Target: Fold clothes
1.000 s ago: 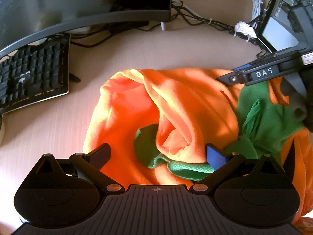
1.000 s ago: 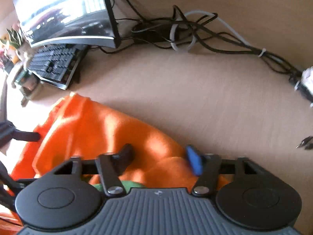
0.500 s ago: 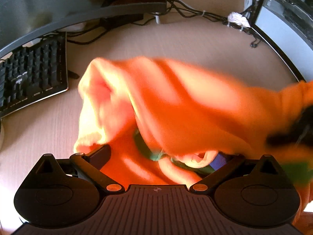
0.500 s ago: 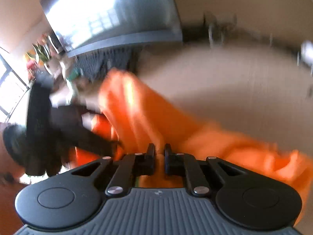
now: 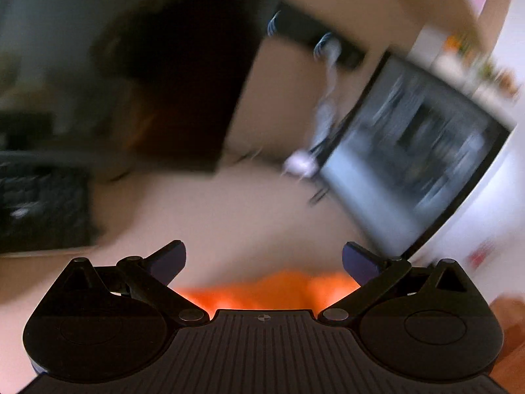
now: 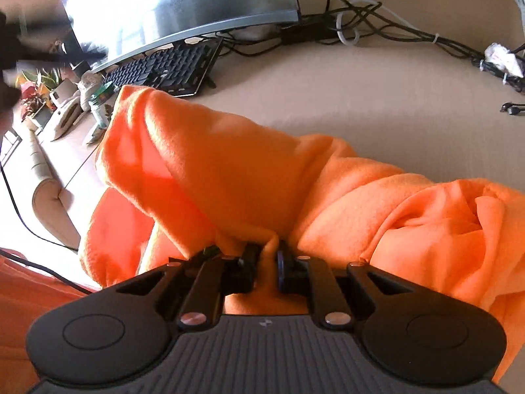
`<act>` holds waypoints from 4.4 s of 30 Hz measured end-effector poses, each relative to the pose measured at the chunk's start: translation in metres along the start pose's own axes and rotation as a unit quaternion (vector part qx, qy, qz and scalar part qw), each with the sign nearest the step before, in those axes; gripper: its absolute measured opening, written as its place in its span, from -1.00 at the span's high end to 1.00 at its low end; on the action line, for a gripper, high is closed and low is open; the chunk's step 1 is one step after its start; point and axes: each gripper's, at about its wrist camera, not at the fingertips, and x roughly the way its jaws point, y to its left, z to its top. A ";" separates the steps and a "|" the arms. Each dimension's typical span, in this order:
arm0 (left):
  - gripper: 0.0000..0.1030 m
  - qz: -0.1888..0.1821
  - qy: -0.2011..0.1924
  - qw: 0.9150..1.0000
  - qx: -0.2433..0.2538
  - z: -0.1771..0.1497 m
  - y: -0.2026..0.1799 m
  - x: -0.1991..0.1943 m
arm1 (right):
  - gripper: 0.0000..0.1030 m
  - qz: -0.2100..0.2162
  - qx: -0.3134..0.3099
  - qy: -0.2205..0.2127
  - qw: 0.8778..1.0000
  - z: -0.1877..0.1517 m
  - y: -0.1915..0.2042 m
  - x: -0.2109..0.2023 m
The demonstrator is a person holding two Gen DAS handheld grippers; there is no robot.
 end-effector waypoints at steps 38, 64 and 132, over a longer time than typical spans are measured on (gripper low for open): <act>-1.00 0.152 0.114 0.979 -0.073 -0.017 0.061 0.092 | -0.31 -0.128 -0.227 -0.082 0.962 0.045 0.024 0.006; -1.00 0.145 0.045 0.986 -0.070 -0.010 0.049 0.023 | 0.78 -0.139 -0.271 -0.015 0.952 0.007 0.080 0.039; -1.00 0.117 0.135 0.983 -0.046 -0.035 0.039 0.144 | -1.00 -0.254 -0.088 -0.142 0.953 0.058 -0.024 0.004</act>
